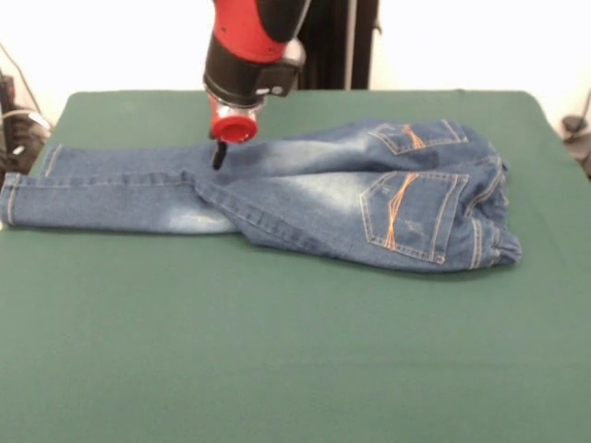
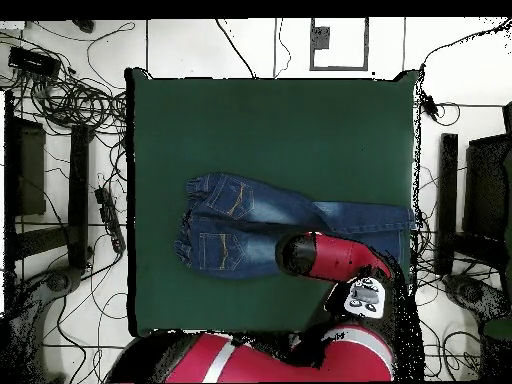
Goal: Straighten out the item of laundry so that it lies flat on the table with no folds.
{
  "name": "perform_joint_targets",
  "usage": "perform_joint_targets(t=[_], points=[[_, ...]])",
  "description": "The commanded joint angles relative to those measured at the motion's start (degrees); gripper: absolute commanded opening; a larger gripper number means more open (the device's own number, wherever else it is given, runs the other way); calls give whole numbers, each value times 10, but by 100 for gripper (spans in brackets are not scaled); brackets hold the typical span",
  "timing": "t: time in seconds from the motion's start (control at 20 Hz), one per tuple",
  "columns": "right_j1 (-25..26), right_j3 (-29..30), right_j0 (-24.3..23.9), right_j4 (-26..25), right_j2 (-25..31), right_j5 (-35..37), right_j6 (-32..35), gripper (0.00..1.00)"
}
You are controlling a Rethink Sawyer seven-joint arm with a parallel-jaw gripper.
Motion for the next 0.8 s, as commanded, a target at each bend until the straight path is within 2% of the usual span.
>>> perform_joint_targets(t=[0.05,0.3,0.6,0.8], points=[[75,-88,108,-86,-28,-77,-13,100],[114,-124,123,-98,-58,-104,14,100],[139,-175,106,-111,-52,-105,-11,100],[174,-217,97,-121,-61,-138,-7,100]])
